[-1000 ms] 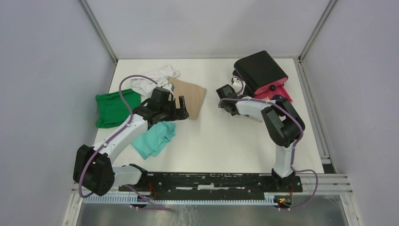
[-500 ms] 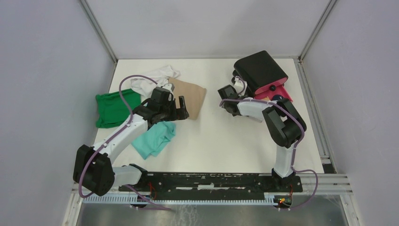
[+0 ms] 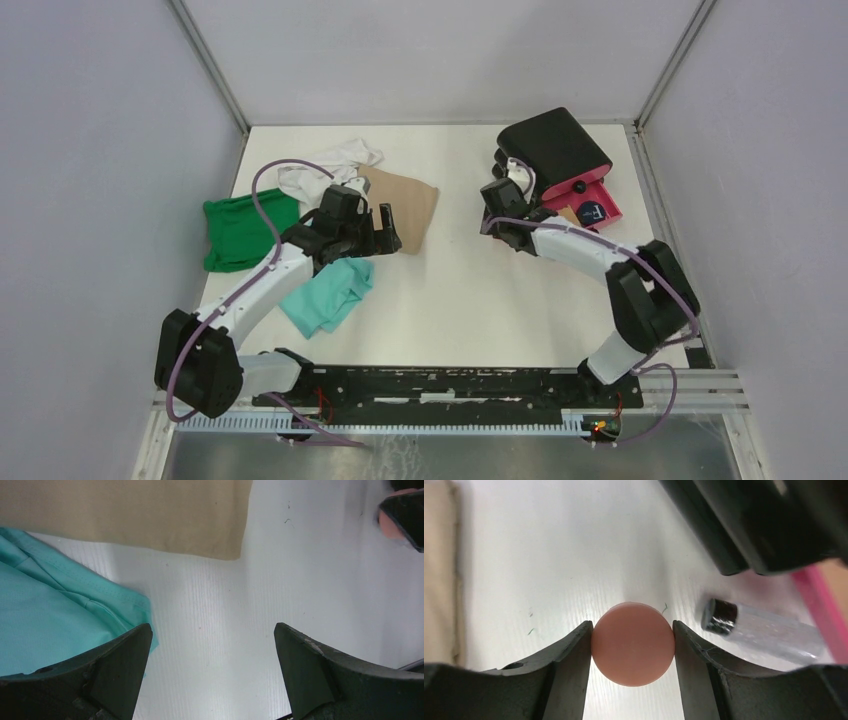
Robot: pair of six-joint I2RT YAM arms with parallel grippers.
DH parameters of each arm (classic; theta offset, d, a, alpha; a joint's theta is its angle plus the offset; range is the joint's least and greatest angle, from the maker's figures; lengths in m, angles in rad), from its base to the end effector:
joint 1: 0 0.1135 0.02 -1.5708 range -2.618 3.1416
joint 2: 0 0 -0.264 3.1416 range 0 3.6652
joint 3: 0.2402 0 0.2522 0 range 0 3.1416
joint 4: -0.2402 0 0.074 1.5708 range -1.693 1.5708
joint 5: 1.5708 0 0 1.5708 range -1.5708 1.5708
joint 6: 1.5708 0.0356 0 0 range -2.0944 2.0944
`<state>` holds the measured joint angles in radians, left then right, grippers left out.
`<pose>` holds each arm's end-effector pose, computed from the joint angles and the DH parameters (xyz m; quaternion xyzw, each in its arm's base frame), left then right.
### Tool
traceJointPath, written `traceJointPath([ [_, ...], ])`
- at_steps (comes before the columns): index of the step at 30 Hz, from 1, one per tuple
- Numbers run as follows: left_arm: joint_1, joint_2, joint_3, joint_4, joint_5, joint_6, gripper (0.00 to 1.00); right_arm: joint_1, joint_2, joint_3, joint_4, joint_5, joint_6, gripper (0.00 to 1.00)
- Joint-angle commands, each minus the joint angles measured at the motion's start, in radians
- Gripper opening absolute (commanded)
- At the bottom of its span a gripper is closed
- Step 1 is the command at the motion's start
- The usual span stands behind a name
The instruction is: Organize the makeup
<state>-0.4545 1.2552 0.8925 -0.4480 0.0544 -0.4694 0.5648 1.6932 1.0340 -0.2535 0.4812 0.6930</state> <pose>0.2362 -0.1176 0.2542 0.0032 0.9284 -0.1879 0.3207 0.3021 0.1719 0.1894 0.1357 0.9123 0.0023 0.3864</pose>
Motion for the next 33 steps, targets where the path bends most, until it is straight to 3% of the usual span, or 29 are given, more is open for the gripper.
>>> traceJointPath([
  [1, 0.006, -0.029, 0.007, 0.017, 0.004, 0.034, 0.99, -0.003, -0.202, -0.033, -0.069, -0.046, -0.115, 0.5],
  [7, 0.006, -0.034, 0.01, 0.019, 0.004, 0.036, 0.99, -0.029, -0.428, -0.068, -0.231, -0.065, -0.156, 0.51],
  [15, 0.006, -0.036, 0.015, 0.022, 0.006, 0.041, 0.99, -0.198, -0.587, -0.058, -0.368, -0.089, -0.196, 0.52],
  [22, 0.007, -0.025, 0.007, 0.025, 0.014, 0.048, 0.99, -0.341, -0.531, -0.051, -0.322, -0.169, -0.202, 0.53],
  [33, 0.007, -0.034, -0.004, 0.025, 0.006, 0.041, 0.99, -0.43, -0.334, 0.016, -0.204, -0.171, -0.2, 0.54],
])
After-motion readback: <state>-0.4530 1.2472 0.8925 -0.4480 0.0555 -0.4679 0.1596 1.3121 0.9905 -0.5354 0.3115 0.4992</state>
